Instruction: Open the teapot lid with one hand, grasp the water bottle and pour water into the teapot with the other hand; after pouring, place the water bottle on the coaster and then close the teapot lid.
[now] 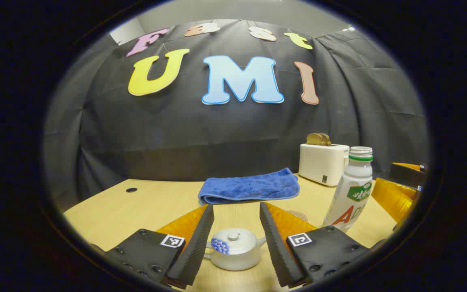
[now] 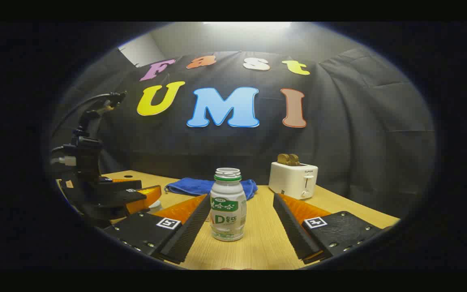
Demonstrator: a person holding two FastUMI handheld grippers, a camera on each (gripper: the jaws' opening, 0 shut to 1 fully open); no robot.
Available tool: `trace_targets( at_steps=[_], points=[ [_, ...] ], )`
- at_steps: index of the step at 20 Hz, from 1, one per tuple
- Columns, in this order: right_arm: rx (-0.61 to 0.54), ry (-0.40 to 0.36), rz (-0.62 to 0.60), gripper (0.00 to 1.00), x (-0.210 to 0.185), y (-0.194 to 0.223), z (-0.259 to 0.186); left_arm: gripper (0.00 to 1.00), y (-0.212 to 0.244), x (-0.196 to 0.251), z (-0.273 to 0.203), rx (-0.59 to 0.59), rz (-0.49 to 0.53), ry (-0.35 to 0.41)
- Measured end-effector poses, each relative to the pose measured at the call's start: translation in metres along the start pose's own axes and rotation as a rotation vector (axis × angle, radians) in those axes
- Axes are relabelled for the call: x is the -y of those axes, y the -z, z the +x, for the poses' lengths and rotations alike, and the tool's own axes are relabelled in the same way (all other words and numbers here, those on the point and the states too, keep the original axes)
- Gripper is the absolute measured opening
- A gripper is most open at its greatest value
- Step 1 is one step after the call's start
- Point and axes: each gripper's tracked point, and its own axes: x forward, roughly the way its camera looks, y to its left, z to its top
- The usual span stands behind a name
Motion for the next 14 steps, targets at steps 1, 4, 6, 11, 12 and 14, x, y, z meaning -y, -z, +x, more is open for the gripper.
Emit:
trace_targets(
  at_steps=[1,4,6,11,12,14],
  points=[
    [-0.007,-0.001,0.001,0.95,0.001,0.002,0.001,0.73,0.003,-0.001,0.002,-0.008,0.001,-0.008],
    [-0.026,0.002,0.008,0.95,0.006,0.010,0.002,0.77,0.013,-0.001,0.010,-0.028,-0.002,-0.016],
    [-0.036,0.003,0.015,0.95,0.008,0.014,0.003,0.67,0.018,-0.003,0.011,-0.041,0.002,-0.026],
    [-0.042,0.007,0.025,0.95,0.013,0.017,0.004,0.60,0.032,0.000,0.016,-0.076,0.000,-0.032],
    [-0.044,0.008,0.023,0.95,0.013,0.019,0.004,0.58,0.032,0.001,0.015,-0.075,0.009,-0.034],
    [-0.050,0.004,0.031,0.95,0.013,0.021,0.005,0.60,0.032,0.001,0.016,-0.069,0.018,-0.035]
  ],
)
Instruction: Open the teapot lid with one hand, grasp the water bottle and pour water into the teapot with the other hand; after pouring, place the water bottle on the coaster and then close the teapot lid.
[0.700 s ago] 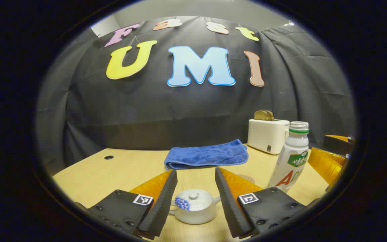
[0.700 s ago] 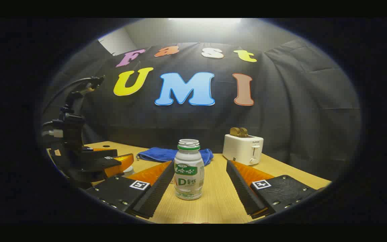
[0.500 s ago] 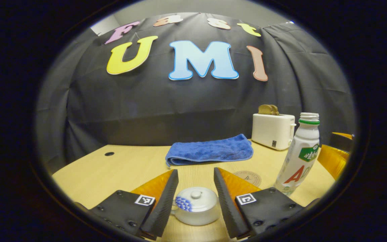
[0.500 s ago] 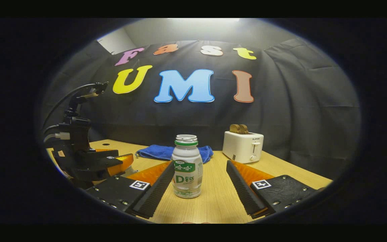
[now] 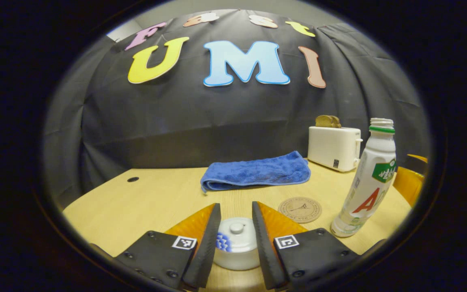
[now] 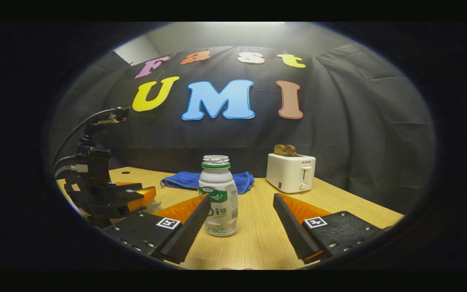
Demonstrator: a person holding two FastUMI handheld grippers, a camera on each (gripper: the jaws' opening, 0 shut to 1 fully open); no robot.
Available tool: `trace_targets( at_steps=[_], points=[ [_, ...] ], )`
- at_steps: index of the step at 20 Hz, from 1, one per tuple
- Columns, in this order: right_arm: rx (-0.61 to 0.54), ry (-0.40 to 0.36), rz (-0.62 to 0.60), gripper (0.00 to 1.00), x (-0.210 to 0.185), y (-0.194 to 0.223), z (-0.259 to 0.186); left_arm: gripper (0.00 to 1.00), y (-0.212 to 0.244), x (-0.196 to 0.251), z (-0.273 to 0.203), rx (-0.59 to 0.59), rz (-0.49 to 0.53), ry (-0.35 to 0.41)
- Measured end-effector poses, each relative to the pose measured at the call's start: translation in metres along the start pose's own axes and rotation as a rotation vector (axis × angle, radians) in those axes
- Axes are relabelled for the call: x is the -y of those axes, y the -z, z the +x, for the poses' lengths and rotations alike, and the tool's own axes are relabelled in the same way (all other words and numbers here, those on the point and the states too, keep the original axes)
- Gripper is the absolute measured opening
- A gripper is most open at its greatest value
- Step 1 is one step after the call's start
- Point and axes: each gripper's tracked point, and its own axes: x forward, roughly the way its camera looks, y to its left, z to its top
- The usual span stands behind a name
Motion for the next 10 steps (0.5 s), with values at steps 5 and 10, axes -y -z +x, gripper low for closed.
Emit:
trace_targets(
  at_steps=[5,10],
  points=[
    [-0.025,-0.010,0.035,0.95,-0.0017,0.0069,0.0021,0.33,-0.0025,-0.0011,0.0028,0.016,0.021,-0.012],
    [-0.037,-0.036,0.036,0.95,-0.0080,0.0108,0.0021,0.17,-0.0042,0.0000,0.0030,0.019,0.018,0.005]
  ],
)
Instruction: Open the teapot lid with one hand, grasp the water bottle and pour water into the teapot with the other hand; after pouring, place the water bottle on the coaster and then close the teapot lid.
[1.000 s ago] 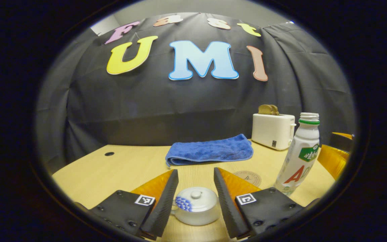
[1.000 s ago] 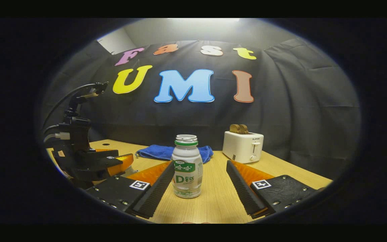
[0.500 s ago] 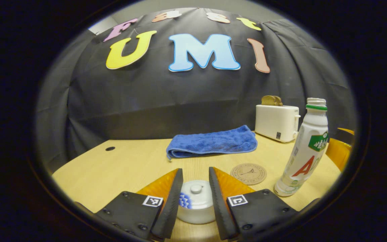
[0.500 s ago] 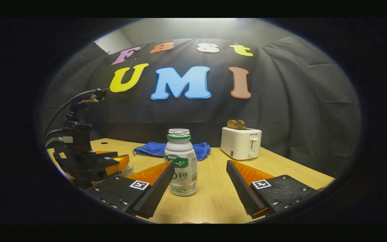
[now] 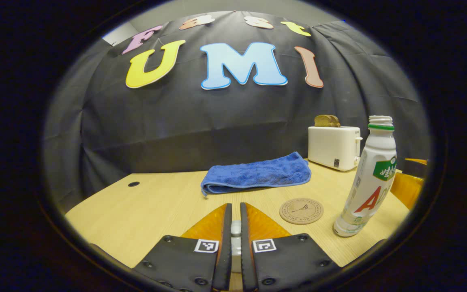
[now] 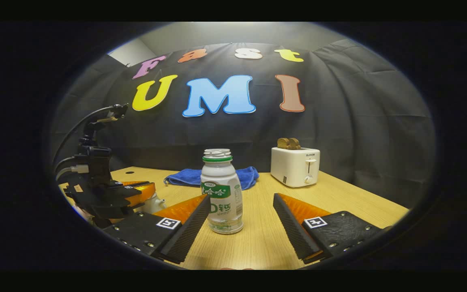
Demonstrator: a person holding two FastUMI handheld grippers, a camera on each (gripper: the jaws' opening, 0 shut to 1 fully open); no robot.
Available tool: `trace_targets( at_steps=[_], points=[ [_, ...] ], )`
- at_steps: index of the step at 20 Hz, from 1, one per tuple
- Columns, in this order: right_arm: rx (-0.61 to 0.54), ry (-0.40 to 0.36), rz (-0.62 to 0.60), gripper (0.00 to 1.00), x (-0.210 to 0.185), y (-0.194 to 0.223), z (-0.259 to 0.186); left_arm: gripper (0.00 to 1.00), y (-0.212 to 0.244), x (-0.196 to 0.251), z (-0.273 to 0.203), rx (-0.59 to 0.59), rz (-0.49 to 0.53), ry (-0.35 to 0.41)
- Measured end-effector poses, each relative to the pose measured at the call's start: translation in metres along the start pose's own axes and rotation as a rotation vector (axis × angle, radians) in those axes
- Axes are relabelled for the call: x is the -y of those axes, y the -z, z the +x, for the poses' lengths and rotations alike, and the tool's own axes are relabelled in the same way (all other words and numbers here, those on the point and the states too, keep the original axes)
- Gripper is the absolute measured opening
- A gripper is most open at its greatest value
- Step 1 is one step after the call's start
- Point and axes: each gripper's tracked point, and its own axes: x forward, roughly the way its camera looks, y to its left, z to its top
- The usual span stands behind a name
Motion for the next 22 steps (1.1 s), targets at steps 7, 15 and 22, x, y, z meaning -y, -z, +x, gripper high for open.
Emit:
trace_targets(
  at_steps=[7,15,22],
  points=[
    [-0.001,-0.050,-0.011,0.95,-0.011,0.003,0.009,0.13,-0.016,-0.007,-0.007,0.052,-0.060,0.027],
    [-0.028,-0.072,-0.075,0.95,-0.020,0.014,0.027,0.17,-0.037,-0.050,-0.023,0.127,-0.113,-0.045],
    [-0.064,-0.054,-0.086,0.95,-0.017,0.027,0.037,0.17,-0.030,-0.083,-0.028,0.117,-0.152,-0.113]
  ],
)
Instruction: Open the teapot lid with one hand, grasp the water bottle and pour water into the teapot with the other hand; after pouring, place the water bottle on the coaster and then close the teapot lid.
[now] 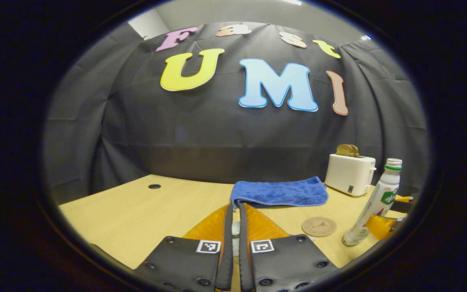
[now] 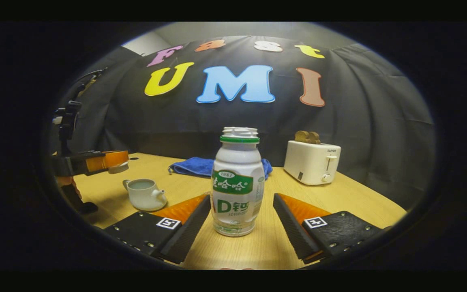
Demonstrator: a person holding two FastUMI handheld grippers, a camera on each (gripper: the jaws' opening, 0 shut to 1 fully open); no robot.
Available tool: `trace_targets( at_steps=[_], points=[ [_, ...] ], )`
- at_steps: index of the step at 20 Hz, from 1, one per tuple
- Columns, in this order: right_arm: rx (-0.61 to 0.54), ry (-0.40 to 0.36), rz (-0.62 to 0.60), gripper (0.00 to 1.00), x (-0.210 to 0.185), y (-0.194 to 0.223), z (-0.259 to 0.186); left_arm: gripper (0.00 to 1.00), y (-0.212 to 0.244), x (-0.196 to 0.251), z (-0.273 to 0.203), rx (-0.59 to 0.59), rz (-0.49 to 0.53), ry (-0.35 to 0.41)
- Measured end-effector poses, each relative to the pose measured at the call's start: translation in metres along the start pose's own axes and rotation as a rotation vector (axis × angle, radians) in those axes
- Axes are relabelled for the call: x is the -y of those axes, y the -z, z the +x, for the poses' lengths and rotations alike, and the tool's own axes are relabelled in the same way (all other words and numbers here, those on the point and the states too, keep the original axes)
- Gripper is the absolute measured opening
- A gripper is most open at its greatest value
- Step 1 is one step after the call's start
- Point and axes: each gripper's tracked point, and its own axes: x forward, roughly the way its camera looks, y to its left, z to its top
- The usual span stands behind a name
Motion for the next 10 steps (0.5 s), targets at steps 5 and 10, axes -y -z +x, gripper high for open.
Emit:
trace_targets(
  at_steps=[5,10],
  points=[
    [-0.015,0.003,0.030,0.95,-0.002,0.003,0.008,0.13,0.004,-0.003,0.002,-0.011,-0.019,-0.003],
    [-0.021,-0.003,0.037,0.88,-0.003,0.004,0.008,0.17,0.010,0.006,0.003,-0.031,-0.017,0.019]
  ],
)
